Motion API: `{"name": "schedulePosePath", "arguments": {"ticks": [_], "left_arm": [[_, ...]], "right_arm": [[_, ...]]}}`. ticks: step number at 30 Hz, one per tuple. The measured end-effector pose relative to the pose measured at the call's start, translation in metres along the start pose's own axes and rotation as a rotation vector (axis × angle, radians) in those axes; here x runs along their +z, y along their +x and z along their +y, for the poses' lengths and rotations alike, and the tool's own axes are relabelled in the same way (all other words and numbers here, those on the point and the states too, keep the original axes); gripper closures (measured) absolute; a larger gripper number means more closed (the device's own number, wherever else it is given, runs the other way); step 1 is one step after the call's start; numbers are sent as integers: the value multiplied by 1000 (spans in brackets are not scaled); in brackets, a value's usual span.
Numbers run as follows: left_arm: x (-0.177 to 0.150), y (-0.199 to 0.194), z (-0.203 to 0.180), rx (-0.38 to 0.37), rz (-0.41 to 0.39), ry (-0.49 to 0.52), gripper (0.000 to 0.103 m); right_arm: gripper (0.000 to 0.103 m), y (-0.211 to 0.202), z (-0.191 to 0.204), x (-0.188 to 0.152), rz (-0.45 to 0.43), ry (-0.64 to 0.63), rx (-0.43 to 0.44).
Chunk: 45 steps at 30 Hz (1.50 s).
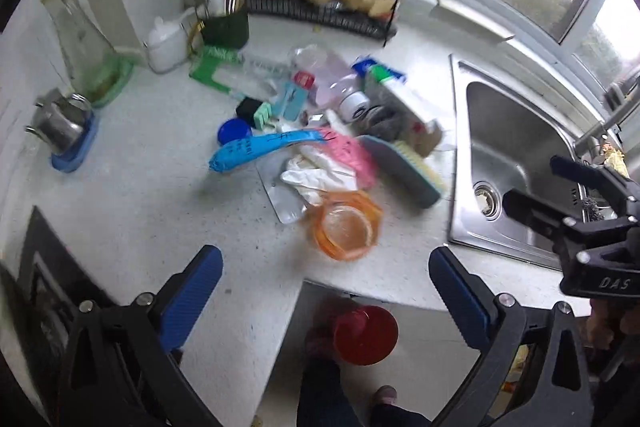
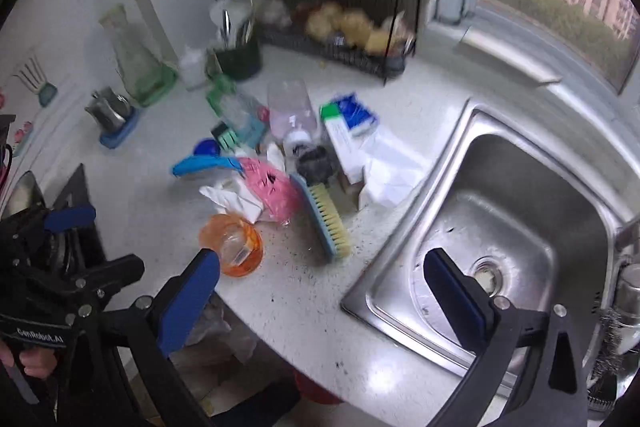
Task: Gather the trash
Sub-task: 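Grasp the scrub brush with the right tool while the left tool grasps the orange cup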
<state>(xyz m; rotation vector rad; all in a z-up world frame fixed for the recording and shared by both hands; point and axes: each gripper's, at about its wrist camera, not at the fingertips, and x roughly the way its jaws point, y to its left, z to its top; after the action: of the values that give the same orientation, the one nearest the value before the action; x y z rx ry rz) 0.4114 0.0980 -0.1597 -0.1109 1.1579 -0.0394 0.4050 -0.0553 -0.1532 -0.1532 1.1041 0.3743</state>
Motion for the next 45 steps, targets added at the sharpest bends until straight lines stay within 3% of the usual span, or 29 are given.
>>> {"name": "schedulePosePath", "arguments": {"ticks": [8, 11, 15, 18, 21, 23, 27, 30, 34, 38, 43, 45], "left_arm": [[22, 53, 26, -40, 112, -27, 1], [27, 62, 32, -72, 132, -36, 1], [32, 73, 40, -90, 159, -50, 1], [36, 80, 42, -68, 169, -31, 1], [38, 82, 47, -71, 178, -29, 1], [40, 82, 49, -82, 180, -34, 2], [38, 84, 46, -108, 204, -18, 6], [36, 86, 38, -130, 221, 12, 15], [33, 88, 35, -134, 230, -13, 19], [33, 87, 32, -125, 219, -31, 22], [32, 102, 22, -45, 260, -32, 37], [31, 108, 22, -59, 270, -44, 41]], "right_arm": [[13, 75, -2, 25, 140, 26, -28], [29, 92, -3, 26, 186, 23, -38], [32, 103, -10, 27, 216, 36, -48], [48, 102, -11, 27, 229, 36, -53], [53, 104, -12, 28, 243, 36, -54], [68, 107, -14, 28, 252, 32, -54], [73, 96, -15, 27, 246, 30, -42], [78, 94, -9, 22, 238, 12, -34], [80, 64, -7, 20, 191, 30, -21], [80, 29, -15, 22, 133, 104, 28], [80, -12, -30, 16, 93, 136, 43], [80, -19, -28, 9, 83, 143, 39]]}}
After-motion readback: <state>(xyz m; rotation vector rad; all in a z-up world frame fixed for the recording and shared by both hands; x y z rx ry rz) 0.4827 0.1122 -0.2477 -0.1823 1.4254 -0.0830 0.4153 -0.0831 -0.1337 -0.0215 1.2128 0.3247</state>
